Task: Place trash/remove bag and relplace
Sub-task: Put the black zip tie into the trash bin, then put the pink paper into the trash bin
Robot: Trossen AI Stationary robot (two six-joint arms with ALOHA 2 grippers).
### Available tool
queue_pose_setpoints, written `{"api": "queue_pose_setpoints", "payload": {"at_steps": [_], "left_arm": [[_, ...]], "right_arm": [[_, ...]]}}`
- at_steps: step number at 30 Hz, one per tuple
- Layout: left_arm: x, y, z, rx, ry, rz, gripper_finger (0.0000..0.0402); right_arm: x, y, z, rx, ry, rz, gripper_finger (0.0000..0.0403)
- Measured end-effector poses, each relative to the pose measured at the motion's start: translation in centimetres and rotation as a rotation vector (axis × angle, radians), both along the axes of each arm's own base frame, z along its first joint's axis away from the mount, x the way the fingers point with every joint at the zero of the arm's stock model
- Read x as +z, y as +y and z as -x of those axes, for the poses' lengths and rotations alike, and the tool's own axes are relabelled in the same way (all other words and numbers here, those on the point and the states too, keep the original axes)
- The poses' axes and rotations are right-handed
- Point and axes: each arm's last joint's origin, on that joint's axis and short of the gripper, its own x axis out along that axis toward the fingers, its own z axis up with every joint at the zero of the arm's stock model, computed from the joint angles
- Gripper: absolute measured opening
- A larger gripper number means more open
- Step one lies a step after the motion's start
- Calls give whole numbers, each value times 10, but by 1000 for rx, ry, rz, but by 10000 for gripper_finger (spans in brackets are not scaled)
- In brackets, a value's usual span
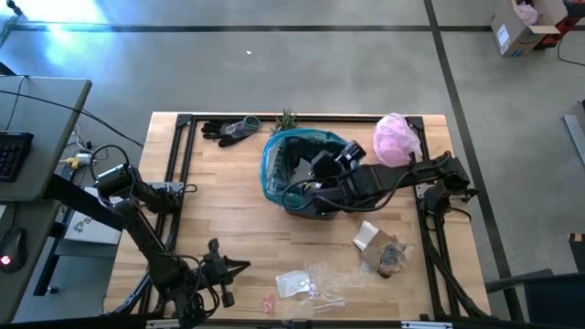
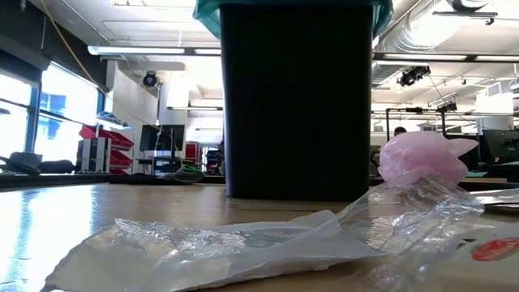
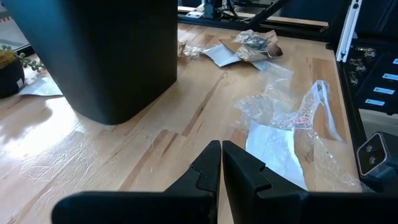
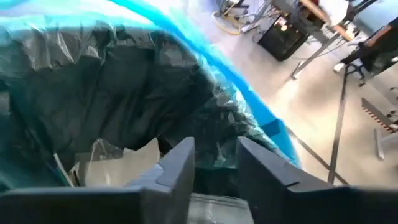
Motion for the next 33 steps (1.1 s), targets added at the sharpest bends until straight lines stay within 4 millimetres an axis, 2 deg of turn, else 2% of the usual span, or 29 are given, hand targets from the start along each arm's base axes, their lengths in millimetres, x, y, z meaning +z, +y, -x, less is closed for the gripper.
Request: {"api": "queue_pose_setpoints", "payload": {"at_steps": [5,9,16,21,24,27,33], "left_arm": [[0,2,-3,-2,19,-2,0],[0,3,-5,-2,24,-4,0],[0,5,-11,-7,40,-22,0],[-1,10,-18,-6,77,-3,0],[-2,10,-22,-35,134,61,0],[-4,4,-26,-161,239,131,0],[-11,-21,-34,-448,273,144,0]], "right_arm": [[3,5,3,11,-13,20,152],[12,12,11,25,-53,43,171],[42,33,33,110,-190,50,168],[58,62,47,251,-254,19,158],[57,85,54,375,-235,-67,152],[50,107,63,487,-199,-218,149],[15,153,87,543,-170,-341,149]]}}
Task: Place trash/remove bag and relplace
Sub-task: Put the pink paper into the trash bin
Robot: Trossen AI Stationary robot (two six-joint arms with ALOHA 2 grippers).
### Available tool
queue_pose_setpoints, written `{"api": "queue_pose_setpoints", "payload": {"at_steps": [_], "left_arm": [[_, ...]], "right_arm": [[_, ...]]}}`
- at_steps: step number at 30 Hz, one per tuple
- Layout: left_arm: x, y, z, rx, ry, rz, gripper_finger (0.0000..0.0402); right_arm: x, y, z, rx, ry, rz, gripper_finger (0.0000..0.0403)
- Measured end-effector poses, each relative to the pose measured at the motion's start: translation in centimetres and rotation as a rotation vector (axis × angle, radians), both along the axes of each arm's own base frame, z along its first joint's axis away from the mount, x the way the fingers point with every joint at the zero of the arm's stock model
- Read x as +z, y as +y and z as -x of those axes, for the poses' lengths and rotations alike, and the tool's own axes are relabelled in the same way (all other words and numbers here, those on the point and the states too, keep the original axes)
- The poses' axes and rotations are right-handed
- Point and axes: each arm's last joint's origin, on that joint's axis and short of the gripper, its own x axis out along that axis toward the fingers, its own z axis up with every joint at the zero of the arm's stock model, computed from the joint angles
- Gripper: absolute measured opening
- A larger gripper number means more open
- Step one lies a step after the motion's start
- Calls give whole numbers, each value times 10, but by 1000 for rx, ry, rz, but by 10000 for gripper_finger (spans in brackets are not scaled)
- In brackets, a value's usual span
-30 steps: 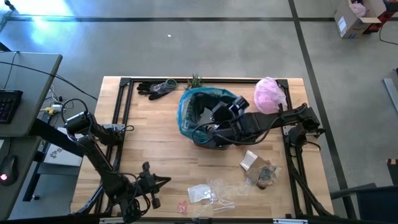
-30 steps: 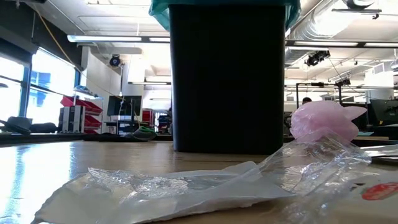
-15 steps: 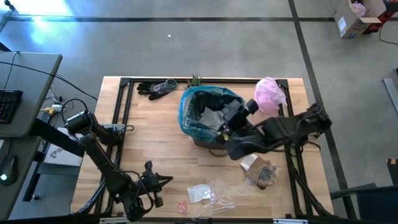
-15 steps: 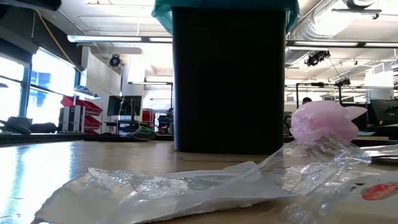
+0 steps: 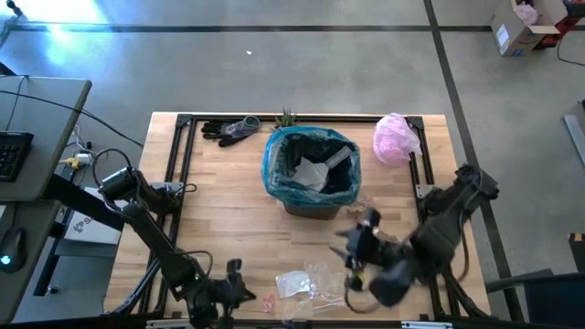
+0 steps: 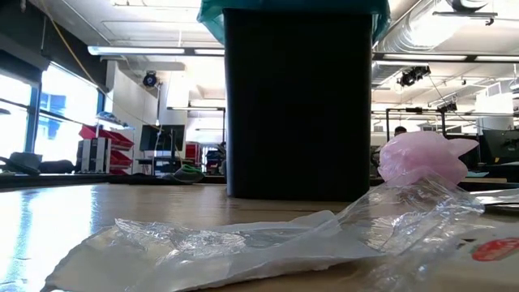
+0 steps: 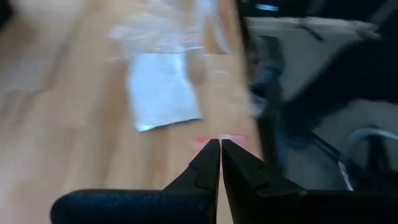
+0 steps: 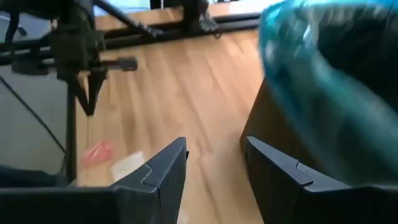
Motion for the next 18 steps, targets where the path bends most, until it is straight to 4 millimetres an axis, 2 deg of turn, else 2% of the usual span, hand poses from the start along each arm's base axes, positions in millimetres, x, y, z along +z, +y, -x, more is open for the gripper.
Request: {"api": "queue_pose_setpoints", "payload": {"at_steps": [4,9,15,18], "left_arm": [[-16,0,-12,-63,51,-8,3],[-36,-8,-22,-164,59,-3,23],[-50,-13,-29,-194,25,-6,78],[-48,-12,-33,-179,12,-1,117]], "right_arm": [[-33,18,15,-39,3,-15,149],[-68,25,25,-109,10,-57,149],[-92,28,30,-137,14,-88,149],[-96,29,29,-136,10,-93,149]]}}
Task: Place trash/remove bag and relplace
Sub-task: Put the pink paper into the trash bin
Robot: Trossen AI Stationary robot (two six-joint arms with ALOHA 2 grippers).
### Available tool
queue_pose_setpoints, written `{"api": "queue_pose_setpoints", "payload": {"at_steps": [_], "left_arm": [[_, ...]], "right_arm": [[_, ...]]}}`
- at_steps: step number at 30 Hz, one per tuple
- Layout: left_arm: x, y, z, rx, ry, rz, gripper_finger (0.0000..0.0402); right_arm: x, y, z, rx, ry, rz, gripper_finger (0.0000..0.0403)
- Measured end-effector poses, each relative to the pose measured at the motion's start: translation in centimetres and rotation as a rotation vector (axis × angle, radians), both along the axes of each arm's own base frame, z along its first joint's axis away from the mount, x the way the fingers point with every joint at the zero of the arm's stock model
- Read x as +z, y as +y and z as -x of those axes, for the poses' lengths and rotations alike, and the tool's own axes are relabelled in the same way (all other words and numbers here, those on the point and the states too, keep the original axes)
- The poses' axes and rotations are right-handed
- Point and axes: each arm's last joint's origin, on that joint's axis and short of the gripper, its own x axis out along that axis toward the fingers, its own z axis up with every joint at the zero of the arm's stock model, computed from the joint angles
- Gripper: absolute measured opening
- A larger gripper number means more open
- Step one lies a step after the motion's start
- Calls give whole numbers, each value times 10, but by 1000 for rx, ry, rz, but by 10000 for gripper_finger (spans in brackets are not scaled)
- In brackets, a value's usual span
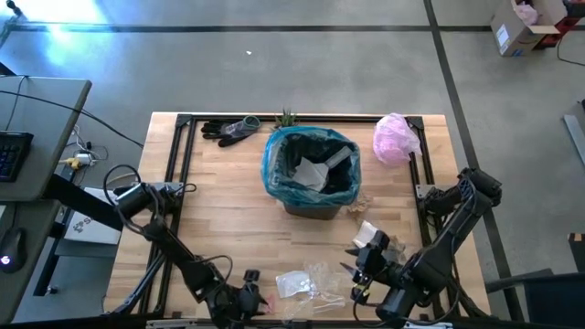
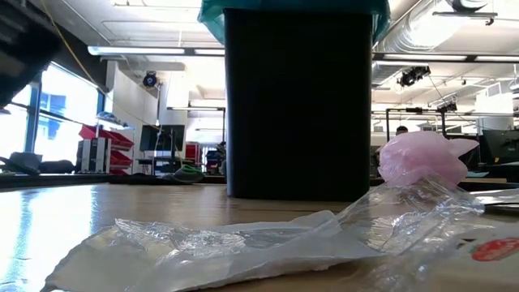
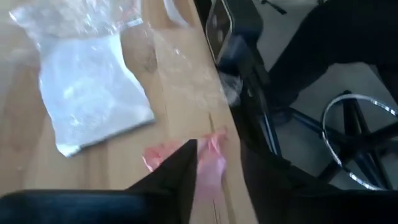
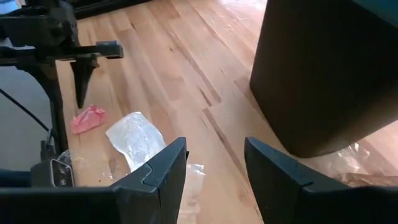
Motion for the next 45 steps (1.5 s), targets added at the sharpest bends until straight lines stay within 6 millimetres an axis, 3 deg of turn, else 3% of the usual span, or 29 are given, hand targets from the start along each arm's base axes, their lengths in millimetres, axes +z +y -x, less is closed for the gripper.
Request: {"api": "queue_pose_setpoints", "payload": {"at_steps": [8,15,26,28,31,34,39,45], "left_arm": [[-1,3,-8,-34,5,6,202],[-4,7,-9,-61,33,-14,214],[-44,16,-24,19,104,-39,178],[-48,18,-27,33,119,-25,154],[-47,21,-30,10,126,-23,84],[-38,23,-32,-34,119,-16,15],[-11,30,-30,-93,84,-28,2],[78,49,-26,-105,-194,-66,0]], "right_arm": [[-2,0,-1,-4,-22,20,149],[-1,0,-1,-9,-43,24,149],[-1,1,-2,-11,-52,18,149],[-1,1,-2,-11,-52,17,149],[-1,1,-2,-7,-47,12,149],[-1,1,-2,-7,-47,11,149],[-1,2,-2,-8,-54,3,149],[0,3,-2,-6,-57,0,149]]}}
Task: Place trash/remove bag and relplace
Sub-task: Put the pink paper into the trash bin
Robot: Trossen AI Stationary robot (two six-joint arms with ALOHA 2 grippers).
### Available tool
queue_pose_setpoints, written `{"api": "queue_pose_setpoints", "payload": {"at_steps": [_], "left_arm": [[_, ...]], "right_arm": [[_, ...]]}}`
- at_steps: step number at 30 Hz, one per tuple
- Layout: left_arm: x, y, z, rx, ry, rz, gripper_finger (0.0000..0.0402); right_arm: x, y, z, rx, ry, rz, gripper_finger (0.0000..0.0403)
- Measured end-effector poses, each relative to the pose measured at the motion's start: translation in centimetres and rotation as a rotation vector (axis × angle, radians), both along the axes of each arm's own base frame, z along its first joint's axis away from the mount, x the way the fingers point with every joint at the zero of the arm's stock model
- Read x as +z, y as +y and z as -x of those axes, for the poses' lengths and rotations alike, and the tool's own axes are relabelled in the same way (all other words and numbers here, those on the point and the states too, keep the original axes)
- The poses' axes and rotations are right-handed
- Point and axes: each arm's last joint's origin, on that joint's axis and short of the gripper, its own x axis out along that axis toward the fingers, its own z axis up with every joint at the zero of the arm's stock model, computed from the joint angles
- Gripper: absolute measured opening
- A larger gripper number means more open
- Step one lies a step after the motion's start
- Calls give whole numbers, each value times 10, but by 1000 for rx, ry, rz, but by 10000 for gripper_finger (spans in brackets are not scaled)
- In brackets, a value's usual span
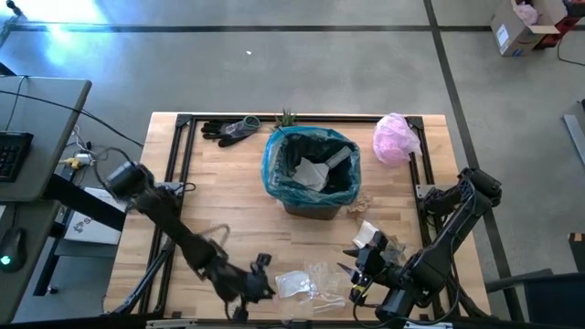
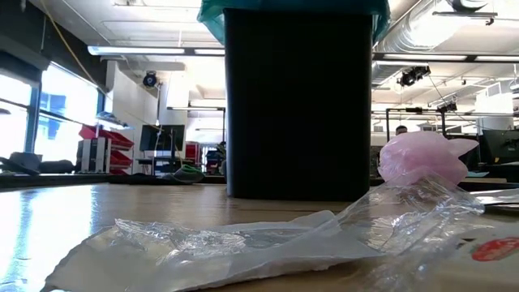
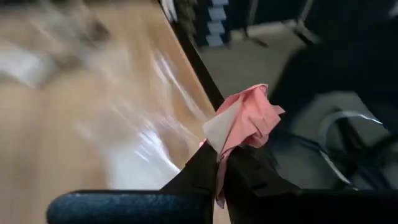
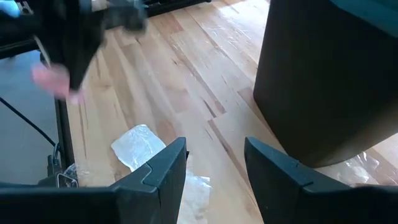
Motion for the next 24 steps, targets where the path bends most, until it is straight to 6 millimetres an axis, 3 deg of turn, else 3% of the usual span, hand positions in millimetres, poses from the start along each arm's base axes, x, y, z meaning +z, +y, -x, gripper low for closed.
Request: {"api": "queue_pose_setpoints", "payload": {"at_steps": [6,13,16,19,24], "left_arm": [[97,65,10,106,-309,-69,0],[163,186,11,387,-499,-122,0],[172,235,1,422,-466,-66,0],[169,271,-16,411,-384,9,3],[156,298,-43,435,-188,22,37]], "right_arm": [[0,0,0,0,-1,-1,149],[2,2,-2,-9,-43,-18,149],[2,3,-3,-10,-53,-26,149],[3,3,-3,-11,-59,-33,149],[3,4,-4,-8,-63,-49,149]]}}
